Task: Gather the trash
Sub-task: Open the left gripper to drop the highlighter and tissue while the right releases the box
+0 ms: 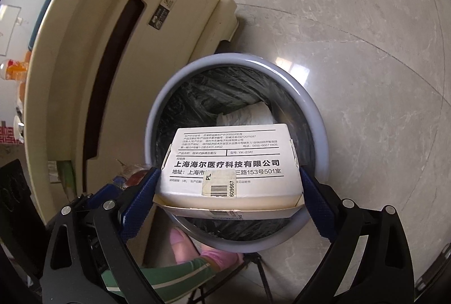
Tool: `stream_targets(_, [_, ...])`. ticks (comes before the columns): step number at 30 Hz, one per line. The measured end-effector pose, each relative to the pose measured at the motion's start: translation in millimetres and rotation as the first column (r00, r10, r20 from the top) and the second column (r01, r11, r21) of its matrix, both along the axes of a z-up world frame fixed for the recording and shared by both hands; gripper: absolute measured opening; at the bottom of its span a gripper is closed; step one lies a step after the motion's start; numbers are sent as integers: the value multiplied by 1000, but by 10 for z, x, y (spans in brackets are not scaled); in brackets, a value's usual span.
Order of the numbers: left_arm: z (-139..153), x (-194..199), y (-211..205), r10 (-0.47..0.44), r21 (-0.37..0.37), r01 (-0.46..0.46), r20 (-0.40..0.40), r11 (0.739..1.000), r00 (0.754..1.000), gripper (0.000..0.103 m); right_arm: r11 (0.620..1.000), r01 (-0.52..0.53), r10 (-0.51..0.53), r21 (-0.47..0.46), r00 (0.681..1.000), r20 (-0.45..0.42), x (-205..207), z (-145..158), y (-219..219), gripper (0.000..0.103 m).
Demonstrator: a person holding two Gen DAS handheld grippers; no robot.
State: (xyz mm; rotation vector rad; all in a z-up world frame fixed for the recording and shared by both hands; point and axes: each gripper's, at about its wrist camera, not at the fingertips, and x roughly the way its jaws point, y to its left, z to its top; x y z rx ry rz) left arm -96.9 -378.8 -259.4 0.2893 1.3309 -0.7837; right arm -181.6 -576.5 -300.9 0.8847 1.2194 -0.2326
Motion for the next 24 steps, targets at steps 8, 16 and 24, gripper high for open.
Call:
stream_targets(8, [19,0,21,10,-18,-10,-1,1000,1000,46,1000,3,-4,13,1000,17,61,20,21,95])
stream_targets(16, [45,18,67,19,-23,-19,-1,1000,1000,48,1000,1,-1,14,1000,13,74,38,32,95])
stream_targets(24, [68,33,135,23,-9,-23,19,1000,1000,56,999,-35,34,36,999,9,146,39,94,97])
